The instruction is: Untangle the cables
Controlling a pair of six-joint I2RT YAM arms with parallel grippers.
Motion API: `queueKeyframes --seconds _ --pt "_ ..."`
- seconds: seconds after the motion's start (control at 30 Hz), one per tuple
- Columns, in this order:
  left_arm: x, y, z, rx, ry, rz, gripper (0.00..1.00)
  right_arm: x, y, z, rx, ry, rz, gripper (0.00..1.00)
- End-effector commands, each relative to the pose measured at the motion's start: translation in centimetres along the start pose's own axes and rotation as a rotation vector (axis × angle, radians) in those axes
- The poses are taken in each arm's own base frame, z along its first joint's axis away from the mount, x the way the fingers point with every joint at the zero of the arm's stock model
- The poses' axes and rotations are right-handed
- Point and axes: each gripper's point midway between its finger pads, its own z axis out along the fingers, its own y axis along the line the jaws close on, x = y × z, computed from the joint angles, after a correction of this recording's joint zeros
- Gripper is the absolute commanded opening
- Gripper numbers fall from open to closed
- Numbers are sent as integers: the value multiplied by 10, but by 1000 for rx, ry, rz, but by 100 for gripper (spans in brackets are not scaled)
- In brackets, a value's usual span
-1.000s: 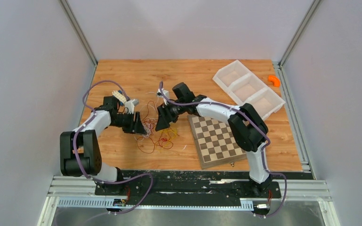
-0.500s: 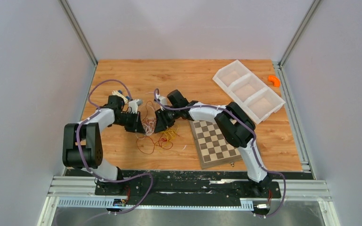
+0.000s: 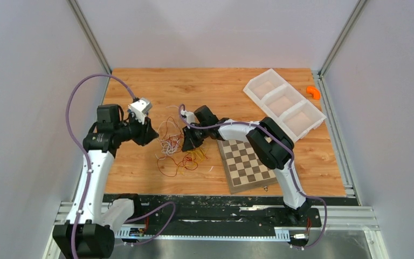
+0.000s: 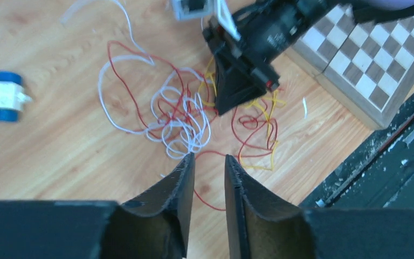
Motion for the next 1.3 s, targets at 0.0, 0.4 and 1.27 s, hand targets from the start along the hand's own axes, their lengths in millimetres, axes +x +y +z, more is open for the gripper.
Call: queueKeyframes --seconds 0.0,0.4,1.27 --pt "60 17 25 16 205 -45 44 -6 -5 -11 23 -20 -31 3" --pt "99 40 113 79 286 -294 57 -2 -14 -12 17 -11 1 3" --pt "-24 14 -37 -1 247 -19 14 -41 26 -54 -84 -85 -145 11"
